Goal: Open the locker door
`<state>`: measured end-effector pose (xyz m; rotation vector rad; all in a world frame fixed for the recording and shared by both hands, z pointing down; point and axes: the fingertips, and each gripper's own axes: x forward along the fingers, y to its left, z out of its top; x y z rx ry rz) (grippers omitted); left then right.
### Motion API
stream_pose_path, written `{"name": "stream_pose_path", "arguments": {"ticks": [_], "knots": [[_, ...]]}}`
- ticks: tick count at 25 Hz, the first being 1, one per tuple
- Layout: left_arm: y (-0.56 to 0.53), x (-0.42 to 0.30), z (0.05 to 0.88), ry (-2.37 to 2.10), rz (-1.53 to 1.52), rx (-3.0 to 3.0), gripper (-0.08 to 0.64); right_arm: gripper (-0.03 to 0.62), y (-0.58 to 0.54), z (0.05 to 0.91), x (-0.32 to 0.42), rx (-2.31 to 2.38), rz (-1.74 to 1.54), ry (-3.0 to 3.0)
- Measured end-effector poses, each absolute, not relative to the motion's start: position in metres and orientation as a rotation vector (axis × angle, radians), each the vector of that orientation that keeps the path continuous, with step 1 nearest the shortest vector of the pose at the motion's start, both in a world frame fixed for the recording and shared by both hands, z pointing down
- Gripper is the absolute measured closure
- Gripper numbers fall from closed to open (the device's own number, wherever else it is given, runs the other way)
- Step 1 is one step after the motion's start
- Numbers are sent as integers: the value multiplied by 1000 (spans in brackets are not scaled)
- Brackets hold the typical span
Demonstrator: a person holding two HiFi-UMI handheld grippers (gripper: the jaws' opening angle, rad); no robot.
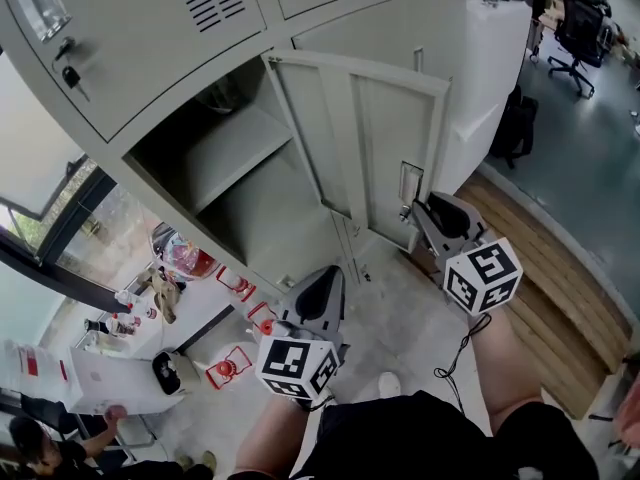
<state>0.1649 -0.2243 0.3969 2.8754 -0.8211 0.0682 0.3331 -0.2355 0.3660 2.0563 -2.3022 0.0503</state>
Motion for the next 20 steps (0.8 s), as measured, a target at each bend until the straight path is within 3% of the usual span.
{"name": "stream_pose_path", "arguments": {"ticks": [20], "knots": [[-202,151,398,-992,89,2828,543,442,-214,362,332,2025,-67,-2333]]}}
